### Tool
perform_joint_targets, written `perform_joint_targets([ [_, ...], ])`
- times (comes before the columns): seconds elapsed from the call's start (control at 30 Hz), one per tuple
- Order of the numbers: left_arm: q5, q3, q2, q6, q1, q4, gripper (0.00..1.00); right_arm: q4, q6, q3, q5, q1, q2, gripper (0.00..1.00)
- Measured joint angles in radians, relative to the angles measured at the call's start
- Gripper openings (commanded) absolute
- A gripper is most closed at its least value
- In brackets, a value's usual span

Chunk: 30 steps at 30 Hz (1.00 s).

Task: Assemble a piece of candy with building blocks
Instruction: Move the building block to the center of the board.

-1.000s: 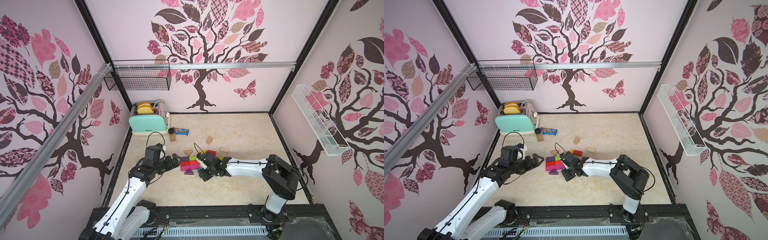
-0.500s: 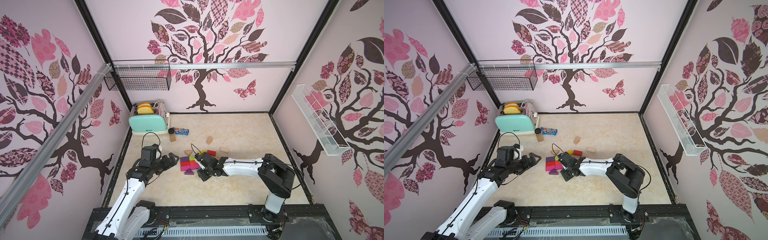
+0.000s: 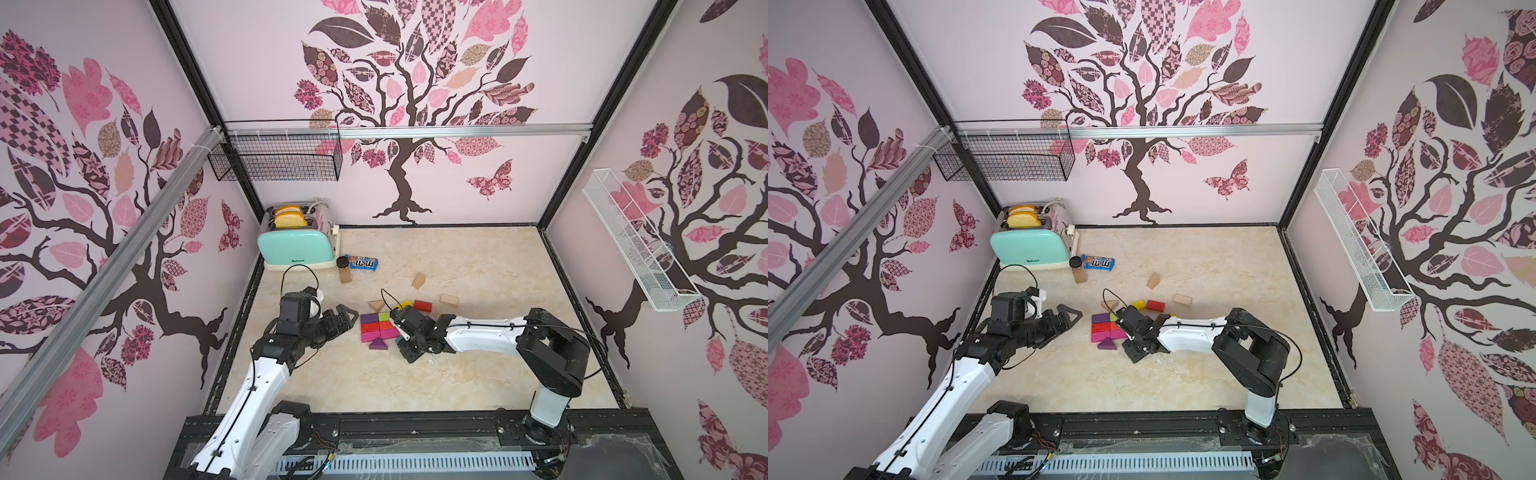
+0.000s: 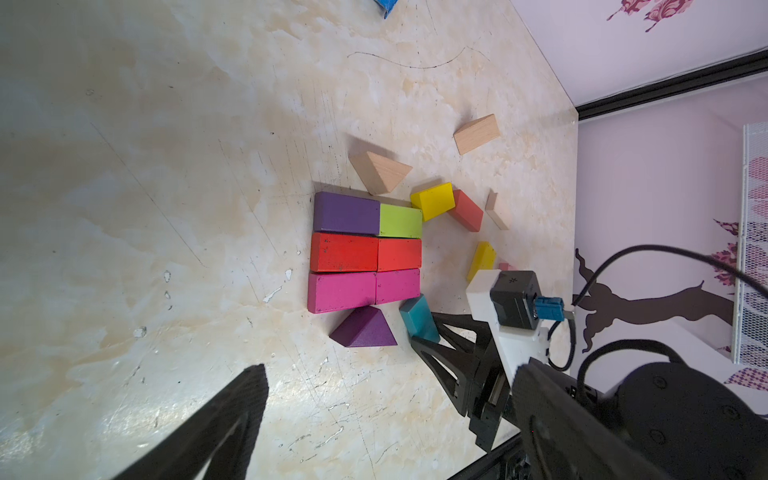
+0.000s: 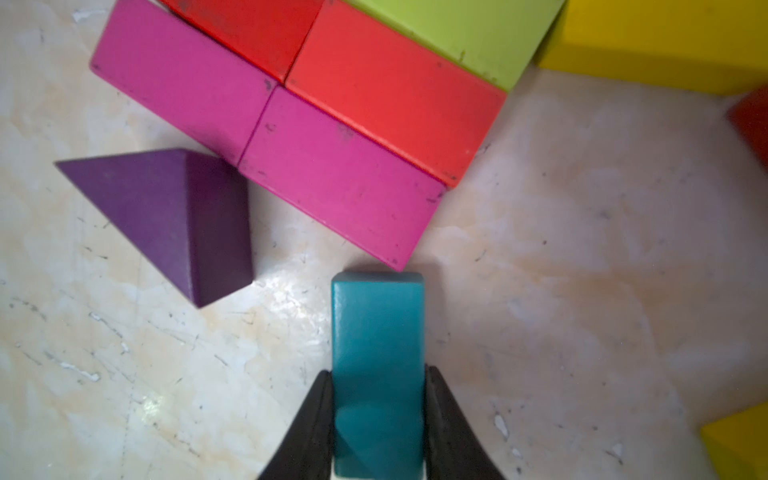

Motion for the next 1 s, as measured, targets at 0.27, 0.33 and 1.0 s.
perform_joint_targets([
  [0.27, 0.011, 0.0, 0.005, 0.0, 0.005, 0.002, 0.96, -0.108, -0.025, -0.076, 0.029, 0.0, -0.113, 0.2],
  [0.33, 0.013, 0.0, 0.012, 0.0, 0.005, 0.008, 0.96, -0.128, -0.045, -0.076, 0.033, -0.005, -0.114, 0.21],
  [1.0, 0.051, 0.004, 0.094, 0.016, 0.011, 0.034, 0.96, -0.268, -0.438, 0.096, -0.014, -0.146, 0.015, 0.32],
])
